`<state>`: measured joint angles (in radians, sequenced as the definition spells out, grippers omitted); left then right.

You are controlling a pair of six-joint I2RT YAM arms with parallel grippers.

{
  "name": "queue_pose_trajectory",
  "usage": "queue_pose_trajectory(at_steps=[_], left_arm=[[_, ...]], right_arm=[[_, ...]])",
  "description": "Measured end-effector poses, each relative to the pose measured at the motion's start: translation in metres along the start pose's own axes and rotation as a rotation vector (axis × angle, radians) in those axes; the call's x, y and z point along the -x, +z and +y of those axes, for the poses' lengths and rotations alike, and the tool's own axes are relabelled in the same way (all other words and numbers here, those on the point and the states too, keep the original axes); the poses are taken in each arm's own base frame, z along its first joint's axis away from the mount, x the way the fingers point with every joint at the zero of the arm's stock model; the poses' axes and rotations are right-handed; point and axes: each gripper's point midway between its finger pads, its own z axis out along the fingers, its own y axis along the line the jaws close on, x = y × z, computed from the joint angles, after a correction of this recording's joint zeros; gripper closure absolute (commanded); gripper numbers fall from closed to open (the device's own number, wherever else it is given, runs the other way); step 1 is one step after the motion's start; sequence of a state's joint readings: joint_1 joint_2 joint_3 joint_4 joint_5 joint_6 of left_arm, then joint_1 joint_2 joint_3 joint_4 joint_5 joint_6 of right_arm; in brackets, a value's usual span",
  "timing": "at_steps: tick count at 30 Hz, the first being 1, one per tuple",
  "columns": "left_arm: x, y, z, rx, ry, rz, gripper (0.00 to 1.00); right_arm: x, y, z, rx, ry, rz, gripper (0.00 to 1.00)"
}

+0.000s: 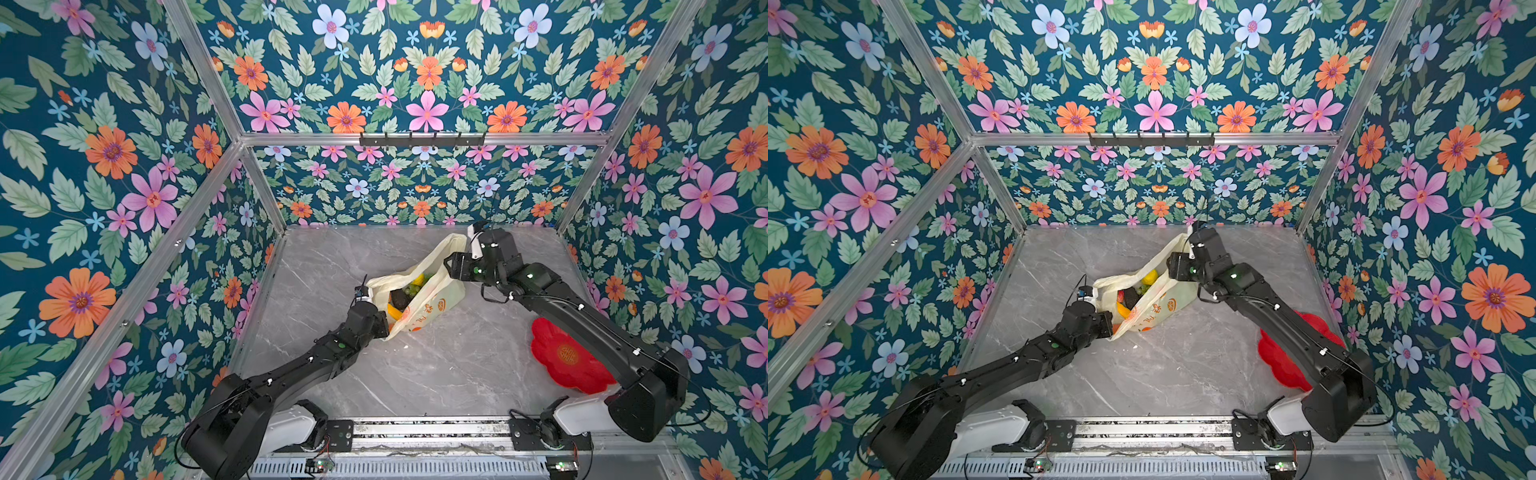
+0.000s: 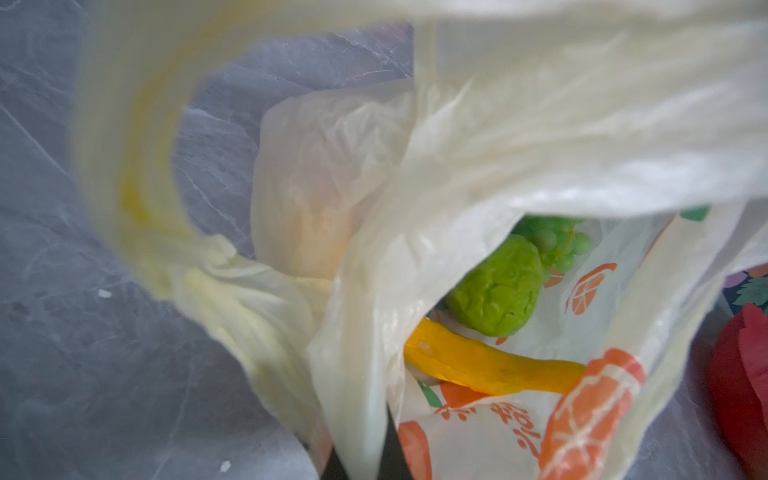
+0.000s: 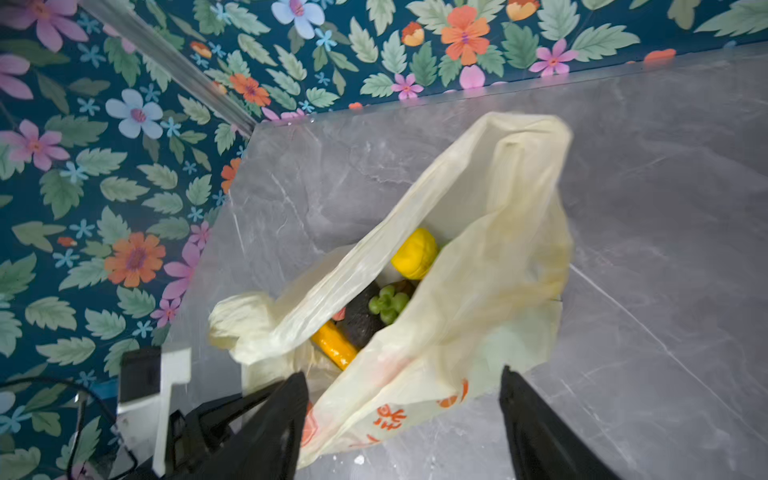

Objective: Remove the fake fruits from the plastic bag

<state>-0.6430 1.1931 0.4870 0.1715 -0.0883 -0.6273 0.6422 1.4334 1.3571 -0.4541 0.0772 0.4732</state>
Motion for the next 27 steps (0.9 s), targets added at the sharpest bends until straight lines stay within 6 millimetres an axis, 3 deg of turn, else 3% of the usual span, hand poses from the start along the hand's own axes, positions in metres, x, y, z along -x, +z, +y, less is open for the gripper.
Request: queue_pose_trajectory(at_steps=[3, 5, 9, 14, 17, 22, 25, 27], left_arm=[[0.003, 0.000, -0.002, -0.003, -0.009, -0.012, 1.00], [0.006, 0.000, -0.003, -0.007, -0.026, -0.021, 1.00], [0.010, 0.000, -0.006, -0.014, -0.044, -0.031, 1.00], [0.017, -0.001, -0.011, -0.029, -0.055, -0.050, 1.00], [0.015, 0.000, -0.012, -0.036, -0.055, -0.040, 1.00], [0.014, 0.000, -0.013, -0.041, -0.057, -0.037, 1.00], [0.012, 0.002, -0.013, -0.043, -0.057, -0.027, 1.00], [0.007, 0.006, -0.014, -0.046, -0.057, -0.006, 1.00]], right_arm=[[-0.023, 0.009, 0.025, -0.013, -0.072, 0.052, 0.31], [-0.033, 0.019, 0.032, -0.036, -0.099, 0.083, 0.31], [-0.043, 0.045, 0.013, -0.168, -0.116, 0.120, 0.30], [-0.047, 0.075, 0.004, -0.271, -0.148, 0.151, 0.30], [-0.046, 0.087, -0.003, -0.332, -0.165, 0.158, 0.29], [-0.046, 0.098, -0.032, -0.496, -0.186, 0.180, 0.27], [-0.047, 0.097, -0.050, -0.565, -0.186, 0.193, 0.32], [-0.048, 0.097, -0.062, -0.593, -0.178, 0.204, 0.44]])
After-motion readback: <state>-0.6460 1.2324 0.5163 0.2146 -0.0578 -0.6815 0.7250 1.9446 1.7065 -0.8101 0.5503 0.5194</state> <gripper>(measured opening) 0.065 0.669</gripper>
